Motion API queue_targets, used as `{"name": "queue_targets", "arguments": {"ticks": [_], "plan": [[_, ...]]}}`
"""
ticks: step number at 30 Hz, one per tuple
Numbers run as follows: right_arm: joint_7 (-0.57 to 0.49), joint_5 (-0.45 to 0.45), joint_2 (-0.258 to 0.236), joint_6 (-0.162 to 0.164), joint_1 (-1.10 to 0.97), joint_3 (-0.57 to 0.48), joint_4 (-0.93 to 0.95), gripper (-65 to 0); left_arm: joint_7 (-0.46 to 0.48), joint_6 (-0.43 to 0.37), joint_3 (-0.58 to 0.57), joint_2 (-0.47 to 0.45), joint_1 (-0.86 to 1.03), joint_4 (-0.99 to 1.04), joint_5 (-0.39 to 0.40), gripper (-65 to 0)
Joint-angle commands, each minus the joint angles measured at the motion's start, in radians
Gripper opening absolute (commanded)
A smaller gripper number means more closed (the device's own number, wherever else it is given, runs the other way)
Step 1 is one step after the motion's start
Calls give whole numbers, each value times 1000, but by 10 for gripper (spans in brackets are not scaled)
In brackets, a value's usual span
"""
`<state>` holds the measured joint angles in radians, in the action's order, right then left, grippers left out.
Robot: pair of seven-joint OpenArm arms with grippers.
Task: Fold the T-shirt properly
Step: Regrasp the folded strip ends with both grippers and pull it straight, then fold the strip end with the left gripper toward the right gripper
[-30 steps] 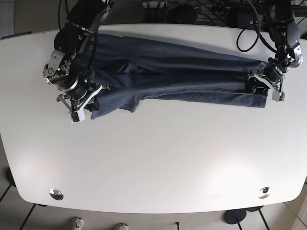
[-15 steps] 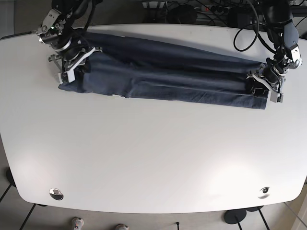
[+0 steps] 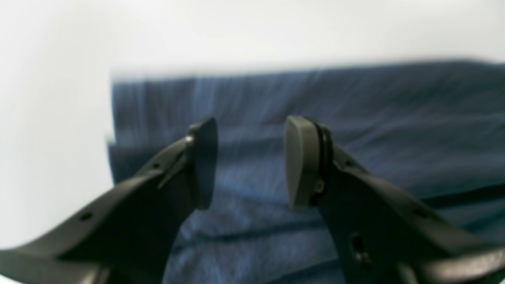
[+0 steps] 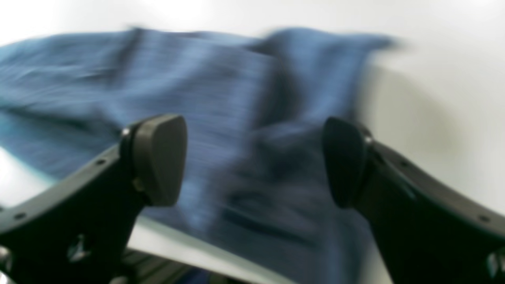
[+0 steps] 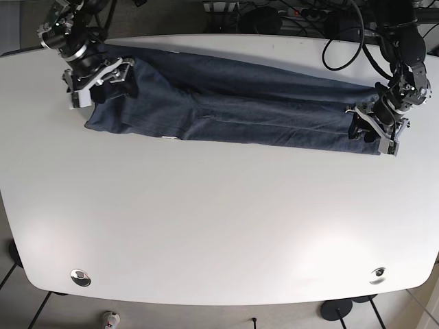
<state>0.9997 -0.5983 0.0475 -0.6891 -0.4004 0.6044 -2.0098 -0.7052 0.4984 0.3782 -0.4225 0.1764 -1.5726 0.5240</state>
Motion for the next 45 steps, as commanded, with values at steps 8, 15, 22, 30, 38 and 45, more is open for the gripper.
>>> {"name": "queue_targets", "arguments": {"ticks": [8,15,22,30,38,45], "plan": [[-83,196,-27,-9,77,-114,195,-515,26,1,5,23,19,122,5,-394],[-250,472,-47,-9,311,-111,513,-450,28,-2,5,24,10,251,6,-394],[-267,532,-76,-9,444,-114,561,-450,19,3,18,26,-41,206,54,-394],[-201,532,-53,-9,400,-114,426,-450,-44,0,273,21,48,96,356,-210],[-199,532,-39,-9,395,-114,419,-490,-58,0,282,20,-16,334,354,-185],[-199,490,-38,-9,395,-108,419,-490,-58,-7,118,18,-44,343,354,-233]]}}
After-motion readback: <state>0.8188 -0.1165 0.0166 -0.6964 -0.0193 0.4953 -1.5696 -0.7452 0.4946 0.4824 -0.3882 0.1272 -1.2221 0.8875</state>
